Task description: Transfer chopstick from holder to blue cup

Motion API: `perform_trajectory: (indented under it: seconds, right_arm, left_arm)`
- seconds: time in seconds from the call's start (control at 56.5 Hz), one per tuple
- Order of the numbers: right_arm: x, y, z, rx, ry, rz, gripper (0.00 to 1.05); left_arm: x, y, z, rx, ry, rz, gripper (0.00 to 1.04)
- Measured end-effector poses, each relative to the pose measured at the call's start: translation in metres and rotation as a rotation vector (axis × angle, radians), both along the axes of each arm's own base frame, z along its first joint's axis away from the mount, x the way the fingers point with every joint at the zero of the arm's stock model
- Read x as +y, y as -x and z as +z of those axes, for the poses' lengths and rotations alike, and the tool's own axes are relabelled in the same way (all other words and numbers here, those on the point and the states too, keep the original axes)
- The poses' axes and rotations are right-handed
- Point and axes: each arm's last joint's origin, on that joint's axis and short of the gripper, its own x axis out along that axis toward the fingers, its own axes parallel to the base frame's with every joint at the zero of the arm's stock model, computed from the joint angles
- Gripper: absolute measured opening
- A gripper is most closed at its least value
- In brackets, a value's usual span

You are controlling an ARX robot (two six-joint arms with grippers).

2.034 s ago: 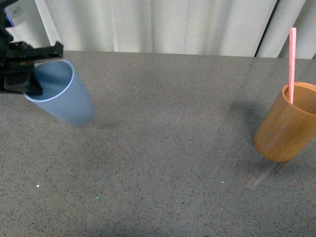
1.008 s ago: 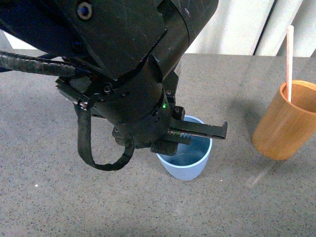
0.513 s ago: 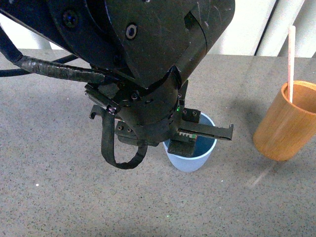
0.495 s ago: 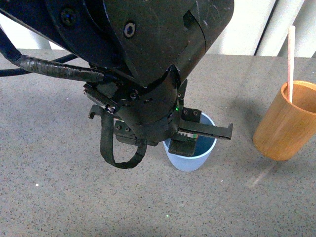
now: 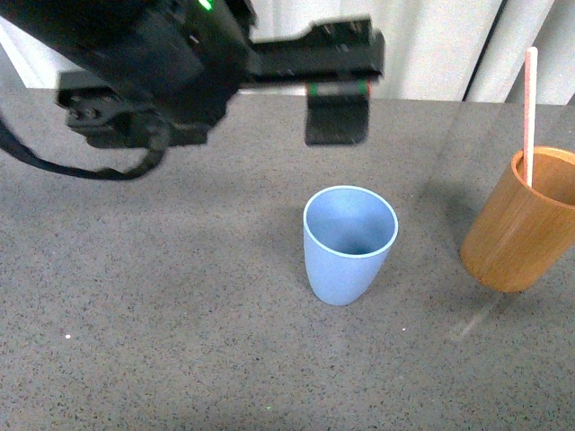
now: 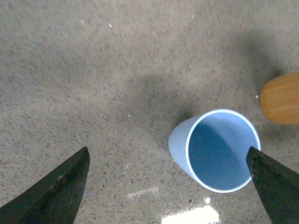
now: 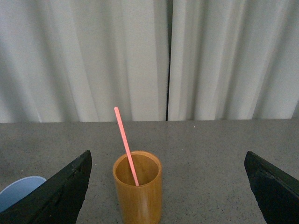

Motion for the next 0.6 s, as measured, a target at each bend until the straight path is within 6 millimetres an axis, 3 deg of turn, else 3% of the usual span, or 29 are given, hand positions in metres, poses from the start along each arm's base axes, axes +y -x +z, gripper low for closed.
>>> perform_trajectory:
  seconds: [0.142, 0.283, 0.425, 0.601]
  right_arm:
    - [0.000, 0.000, 0.000, 0.000, 0.000, 0.000, 0.95]
    - [0.000, 0.000, 0.000, 0.000, 0.000, 0.000, 0.95]
    - [0.000, 0.000, 0.000, 0.000, 0.000, 0.000, 0.95]
    - [0.000, 0.000, 0.000, 0.000, 0.000, -0.003, 0.95]
  left_arm:
    - [0.055, 0.033, 0.016, -0.159, 0.051, 0.089, 0.98]
    - [0.101, 0.068, 0.017, -0.367, 0.011, 0.243, 0.98]
    - [0.111, 0.081, 0.016, -0.408, -0.001, 0.269, 0.98]
    - [0.120, 0.094, -0.003, -0.717, -0.074, 0.274, 0.72]
